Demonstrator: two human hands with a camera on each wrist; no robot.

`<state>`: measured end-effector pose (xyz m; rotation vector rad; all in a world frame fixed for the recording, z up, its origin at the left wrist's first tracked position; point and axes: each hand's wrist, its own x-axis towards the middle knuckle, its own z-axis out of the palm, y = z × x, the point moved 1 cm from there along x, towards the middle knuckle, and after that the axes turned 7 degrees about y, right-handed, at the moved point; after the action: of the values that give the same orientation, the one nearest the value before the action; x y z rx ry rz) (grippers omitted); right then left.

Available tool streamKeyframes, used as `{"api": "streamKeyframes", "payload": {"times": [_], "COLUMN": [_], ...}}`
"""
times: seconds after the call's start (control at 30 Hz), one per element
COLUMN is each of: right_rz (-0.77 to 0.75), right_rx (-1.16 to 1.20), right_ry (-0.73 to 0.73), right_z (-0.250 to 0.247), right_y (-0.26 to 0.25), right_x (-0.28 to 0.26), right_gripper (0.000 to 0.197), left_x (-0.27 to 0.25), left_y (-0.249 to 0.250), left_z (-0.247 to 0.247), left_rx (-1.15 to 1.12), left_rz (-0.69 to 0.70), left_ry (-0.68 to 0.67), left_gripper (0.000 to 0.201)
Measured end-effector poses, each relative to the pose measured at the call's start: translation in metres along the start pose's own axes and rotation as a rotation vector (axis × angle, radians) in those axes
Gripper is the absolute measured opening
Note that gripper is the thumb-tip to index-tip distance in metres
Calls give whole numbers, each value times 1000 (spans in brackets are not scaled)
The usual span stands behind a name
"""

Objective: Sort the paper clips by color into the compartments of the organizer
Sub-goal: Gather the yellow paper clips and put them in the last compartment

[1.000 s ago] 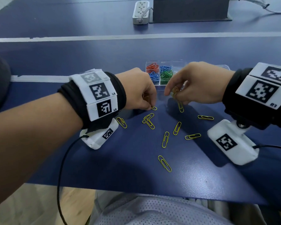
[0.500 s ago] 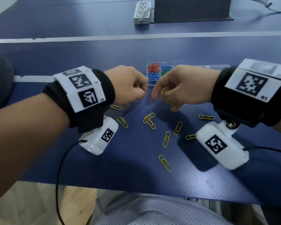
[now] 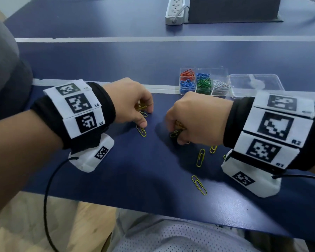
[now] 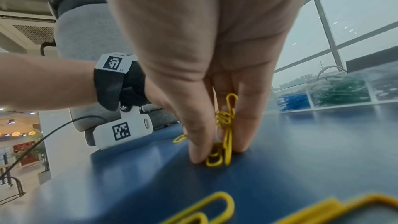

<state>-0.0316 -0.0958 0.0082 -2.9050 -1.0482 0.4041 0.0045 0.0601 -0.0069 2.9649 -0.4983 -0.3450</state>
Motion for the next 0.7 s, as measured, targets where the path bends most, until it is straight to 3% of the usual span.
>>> {"api": "streamKeyframes", "payload": {"times": [0.2,0.4,0.57,0.7], "right_rz": [12,66,186,268], "right_rx": [-58,-68,151,241], "right_ry": [25,72,74,82], "right_z": [0,1,-4,-17], "right_y": [0,11,30,48], "right_x": [-2,4,3,0], "right_gripper": [26,29,34,32], "left_x": [-7,-11,-14,-12], "left_y": [-3,0,3,4], "left_z": [0,1,-5,-2], "left_rx": [-43,-37,-172,-145], "left_rz": [-3,-9,-88,-88], "left_ry": [79,120,61,46], "left_gripper": [12,23,29,27]}}
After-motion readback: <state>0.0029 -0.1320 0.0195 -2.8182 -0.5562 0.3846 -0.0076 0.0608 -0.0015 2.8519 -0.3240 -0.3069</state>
